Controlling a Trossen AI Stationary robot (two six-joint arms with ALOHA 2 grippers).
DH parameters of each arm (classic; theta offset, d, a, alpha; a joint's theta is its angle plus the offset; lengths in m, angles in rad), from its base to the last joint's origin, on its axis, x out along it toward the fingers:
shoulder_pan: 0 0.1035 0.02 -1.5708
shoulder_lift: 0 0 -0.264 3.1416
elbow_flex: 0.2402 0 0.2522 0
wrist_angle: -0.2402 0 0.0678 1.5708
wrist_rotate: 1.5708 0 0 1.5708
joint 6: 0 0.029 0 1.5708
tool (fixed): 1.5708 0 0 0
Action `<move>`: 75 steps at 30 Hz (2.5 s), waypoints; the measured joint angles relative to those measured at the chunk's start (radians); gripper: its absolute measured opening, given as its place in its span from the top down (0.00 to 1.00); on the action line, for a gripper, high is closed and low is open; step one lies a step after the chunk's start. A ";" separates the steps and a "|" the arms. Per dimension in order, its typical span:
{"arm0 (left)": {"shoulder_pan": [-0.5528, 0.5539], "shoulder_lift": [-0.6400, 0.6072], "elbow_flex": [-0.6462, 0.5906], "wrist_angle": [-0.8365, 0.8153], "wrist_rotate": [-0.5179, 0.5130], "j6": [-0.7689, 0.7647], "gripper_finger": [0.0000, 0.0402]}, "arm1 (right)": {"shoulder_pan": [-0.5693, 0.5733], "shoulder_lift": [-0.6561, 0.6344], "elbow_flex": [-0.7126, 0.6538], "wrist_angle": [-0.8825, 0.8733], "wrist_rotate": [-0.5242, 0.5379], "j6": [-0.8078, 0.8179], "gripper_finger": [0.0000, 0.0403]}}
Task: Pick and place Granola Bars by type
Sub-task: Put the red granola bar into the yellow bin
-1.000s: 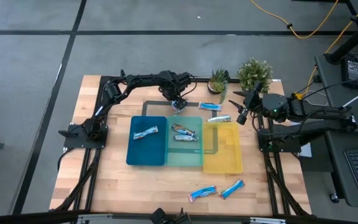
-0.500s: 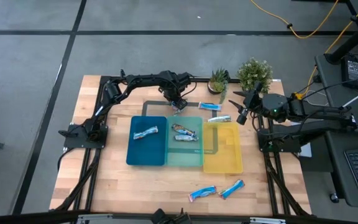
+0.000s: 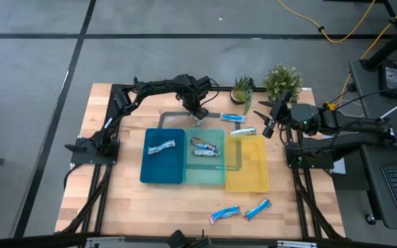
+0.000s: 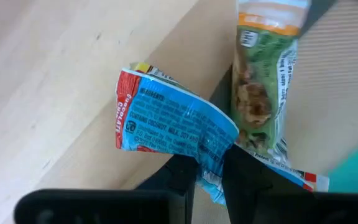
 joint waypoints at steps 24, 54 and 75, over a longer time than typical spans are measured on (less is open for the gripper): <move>-0.005 -0.056 0.012 0.006 0.012 0.044 0.91 | 0.000 0.000 0.000 0.002 0.000 0.005 0.54; -0.305 -0.502 0.069 0.338 -0.031 0.257 0.93 | 0.000 0.000 0.000 0.053 -0.035 0.085 0.54; -0.481 -0.514 0.068 0.328 -0.447 0.620 0.93 | -0.141 0.301 0.184 0.493 -0.587 0.420 0.11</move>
